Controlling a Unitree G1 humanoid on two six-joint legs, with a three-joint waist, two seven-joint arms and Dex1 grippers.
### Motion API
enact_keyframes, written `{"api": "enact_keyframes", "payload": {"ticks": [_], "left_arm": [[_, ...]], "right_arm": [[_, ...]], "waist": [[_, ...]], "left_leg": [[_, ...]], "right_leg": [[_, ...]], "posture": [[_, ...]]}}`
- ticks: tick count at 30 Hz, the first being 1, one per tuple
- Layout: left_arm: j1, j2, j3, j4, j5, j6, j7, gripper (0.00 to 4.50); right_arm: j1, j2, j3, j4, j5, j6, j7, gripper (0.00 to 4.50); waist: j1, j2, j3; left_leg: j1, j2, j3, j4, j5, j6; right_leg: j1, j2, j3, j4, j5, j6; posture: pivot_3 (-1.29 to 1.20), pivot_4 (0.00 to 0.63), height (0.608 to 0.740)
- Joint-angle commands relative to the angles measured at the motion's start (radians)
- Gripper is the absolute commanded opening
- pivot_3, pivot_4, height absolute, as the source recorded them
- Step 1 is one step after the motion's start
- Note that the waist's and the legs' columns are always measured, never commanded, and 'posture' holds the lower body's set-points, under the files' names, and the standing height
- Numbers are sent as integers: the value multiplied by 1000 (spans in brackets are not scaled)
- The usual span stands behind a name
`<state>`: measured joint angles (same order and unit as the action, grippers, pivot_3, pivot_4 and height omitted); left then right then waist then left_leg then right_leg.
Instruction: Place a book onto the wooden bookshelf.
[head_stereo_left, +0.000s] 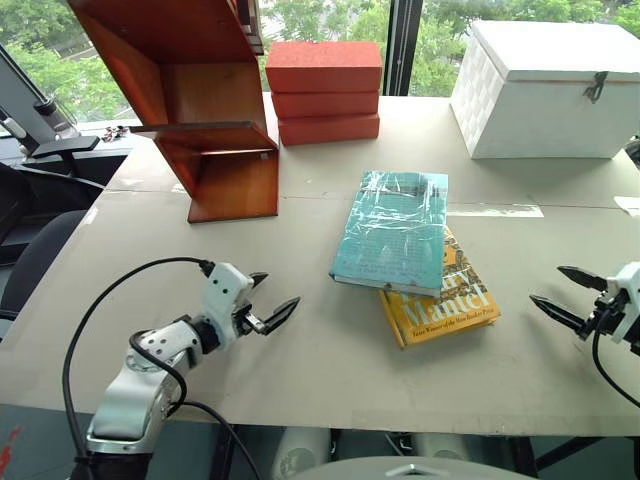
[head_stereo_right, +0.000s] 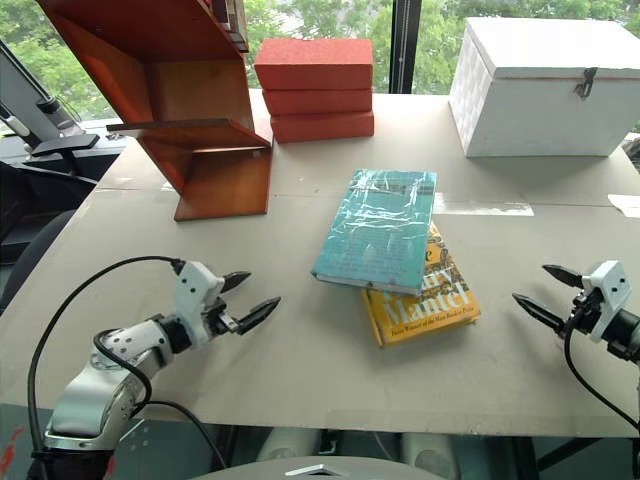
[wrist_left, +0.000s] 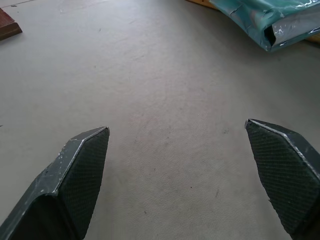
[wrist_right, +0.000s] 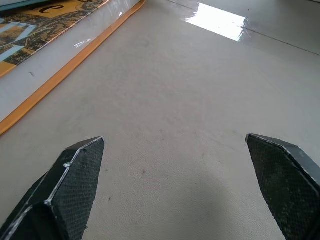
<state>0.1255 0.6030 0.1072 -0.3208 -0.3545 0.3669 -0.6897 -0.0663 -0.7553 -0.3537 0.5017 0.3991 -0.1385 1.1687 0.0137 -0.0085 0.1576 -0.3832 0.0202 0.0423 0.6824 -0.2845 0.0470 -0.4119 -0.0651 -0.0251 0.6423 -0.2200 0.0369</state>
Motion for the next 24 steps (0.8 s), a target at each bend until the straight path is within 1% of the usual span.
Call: {"api": "enact_keyframes", "payload": {"ticks": [1,7,10,14,15,16,17,18,20,22,23,24], "left_arm": [[-12,18,1,-6,10,-23,-24,4480],[-33,21,12,24,8,-40,-52,4480],[-74,7,8,74,-8,-47,-79,4480],[-149,-2,-3,110,-61,14,-122,4480],[-197,-5,-8,132,-94,56,-145,4480],[-242,-7,-12,155,-124,101,-164,4500],[-296,-11,-17,188,-155,148,-186,4500],[-343,-15,-21,221,-176,185,-204,4500],[-422,-17,-39,296,-190,252,-225,4500],[-488,-21,-63,368,-189,292,-252,4500],[-538,-35,-71,419,-209,350,-266,4500],[-598,-54,-82,486,-227,414,-281,4500]], "right_arm": [[3,-26,-33,-6,1,-23,-13,4500],[14,-25,-33,-49,3,1,-44,4500],[18,-5,-33,-88,32,26,-42,4500],[43,-11,-37,-162,59,70,-29,4500],[60,-12,-47,-198,83,89,-17,4500],[76,-13,-55,-231,103,106,-10,3989],[97,-14,-64,-270,120,118,-6,3872],[118,-15,-72,-304,137,130,1,3213],[157,-20,-88,-369,169,163,12,2316],[188,-25,-105,-426,197,195,18,1569],[209,-30,-116,-465,217,214,26,1006],[233,-35,-131,-512,241,236,33,567]], "waist": [[0,0,0],[0,0,0],[1,0,0],[1,0,0],[1,0,0],[4,0,0],[9,0,1],[7,0,1],[7,-1,1],[2,-1,1],[0,-1,1],[0,-1,1]], "left_leg": [[0,0,0,0,0,0],[0,0,0,0,0,0],[0,0,0,0,0,0],[0,0,0,0,0,0],[-1,0,-1,0,0,0],[-1,0,-1,0,0,0],[-1,0,-1,0,0,0],[-2,-1,-4,0,0,0],[-3,-1,-4,1,0,0],[-2,-1,-4,1,0,0],[-3,-1,-4,1,0,0],[-2,-2,-4,1,0,0]], "right_leg": [[0,0,0,0,0,0],[0,0,0,0,0,0],[0,0,0,0,0,0],[0,0,-1,0,0,0],[0,0,-1,0,0,0],[0,0,-1,0,0,0],[0,0,-2,0,0,0],[0,1,-4,0,0,0],[0,1,-4,0,0,0],[0,1,-4,0,1,3],[0,1,-3,0,2,5],[0,2,-3,0,2,5]], "posture": [[0,150,718],[0,150,718],[0,150,718],[0,150,718],[0,150,718],[0,150,718],[0,150,718],[0,150,718],[0,150,718],[0,150,718],[0,150,718],[0,150,718]]}}
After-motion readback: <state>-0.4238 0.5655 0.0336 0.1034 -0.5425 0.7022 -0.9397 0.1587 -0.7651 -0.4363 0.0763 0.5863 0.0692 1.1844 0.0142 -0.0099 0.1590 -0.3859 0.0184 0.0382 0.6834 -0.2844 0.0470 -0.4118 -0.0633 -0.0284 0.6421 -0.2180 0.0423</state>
